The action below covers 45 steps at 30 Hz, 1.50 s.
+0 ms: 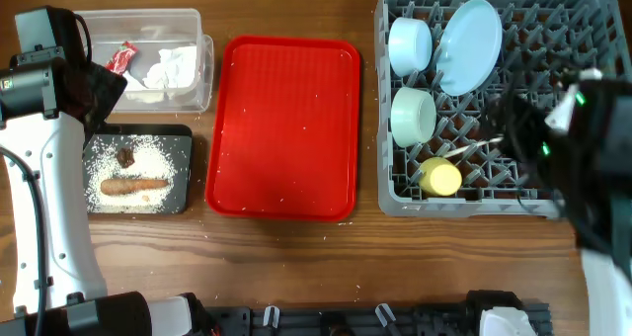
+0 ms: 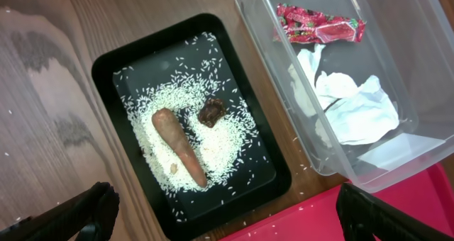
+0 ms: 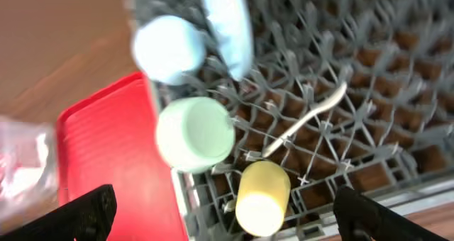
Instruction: Sort waste into correct bins and load items into the dishwasher rack
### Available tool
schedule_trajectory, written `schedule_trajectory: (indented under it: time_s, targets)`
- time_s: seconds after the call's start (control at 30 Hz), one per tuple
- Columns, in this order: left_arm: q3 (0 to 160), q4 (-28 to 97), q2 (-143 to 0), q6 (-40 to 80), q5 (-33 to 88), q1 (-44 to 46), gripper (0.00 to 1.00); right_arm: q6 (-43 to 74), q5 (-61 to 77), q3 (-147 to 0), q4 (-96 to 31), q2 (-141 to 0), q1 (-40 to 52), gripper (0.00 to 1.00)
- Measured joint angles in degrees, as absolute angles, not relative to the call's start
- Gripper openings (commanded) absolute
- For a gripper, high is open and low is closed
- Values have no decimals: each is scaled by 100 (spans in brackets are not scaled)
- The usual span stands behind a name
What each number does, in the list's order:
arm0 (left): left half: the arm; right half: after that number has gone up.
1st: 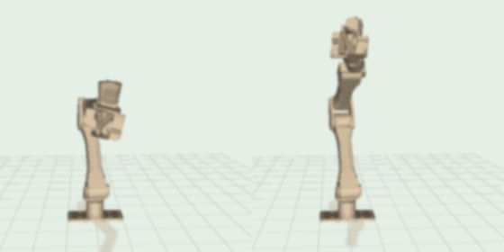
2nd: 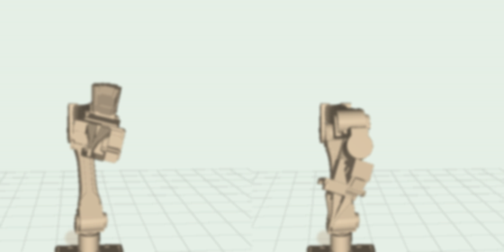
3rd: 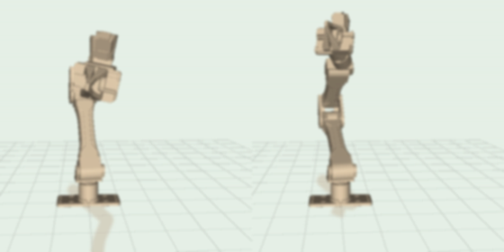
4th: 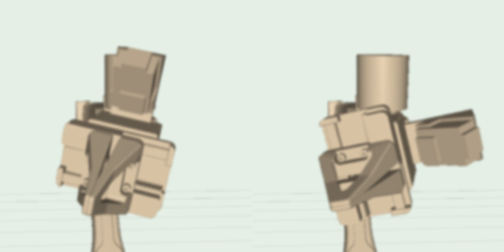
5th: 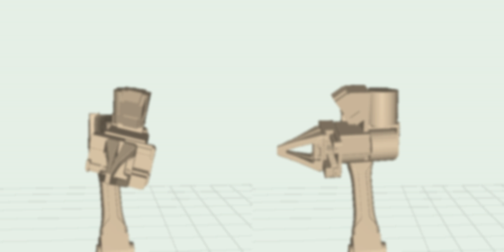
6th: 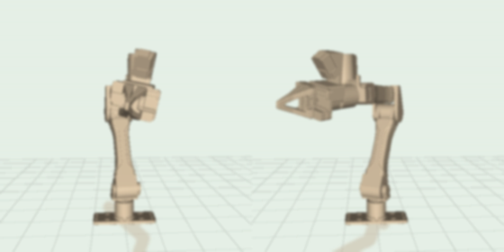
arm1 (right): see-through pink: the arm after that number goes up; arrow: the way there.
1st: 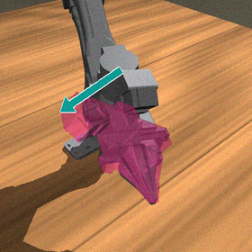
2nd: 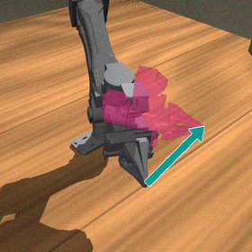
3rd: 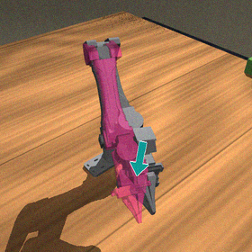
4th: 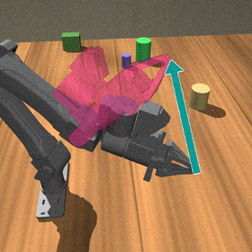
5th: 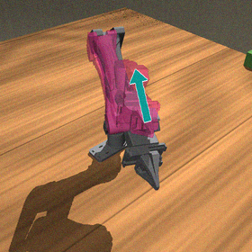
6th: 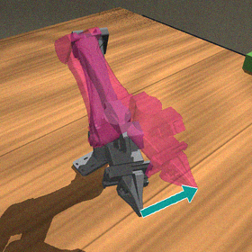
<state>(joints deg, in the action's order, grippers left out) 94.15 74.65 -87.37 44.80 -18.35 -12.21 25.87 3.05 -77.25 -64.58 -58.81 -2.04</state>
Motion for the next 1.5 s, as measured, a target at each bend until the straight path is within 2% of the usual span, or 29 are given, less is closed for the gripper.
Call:
schedule_trajectory:
  time_s: [0.23, 0.3, 0.37, 0.47, 0.67, 0.8, 0.97, 1.5]
  targets:
    - [9415, 7463, -8737, 4480, -1833, -1221, 100, 1636, 235, -7688, -6705, -4582, -204, 100]
    - [9415, 7461, -8737, 4480, -1833, -1221, 100, 1472, 40, -7218, -5927, -4287, -204, 100]
    - [9415, 7461, -8737, 4480, -1824, -1221, 100, 1269, -19, -6283, -4495, -3830, -204, 100]
    - [9415, 7465, -8737, 4477, -1817, -1221, 100, 1057, -49, -4213, -2779, -2517, -204, 100]
    - [9415, 7459, -8737, 4480, -1813, -1221, 100, 1035, -47, -1219, -923, -419, -204, 100]
    - [9415, 7463, -8737, 4480, -1815, -1221, 100, 1712, -47, -263, -233, -110, -204, 100]
    - [9415, 7461, -8737, 4480, -1815, -1221, 100, 2775, -40, -36, 10, -108, -204, 100]
    - [9415, 7463, -8632, 4480, -1813, -1164, 100, 2982, -23, -36, 10, -108, -204, 100]
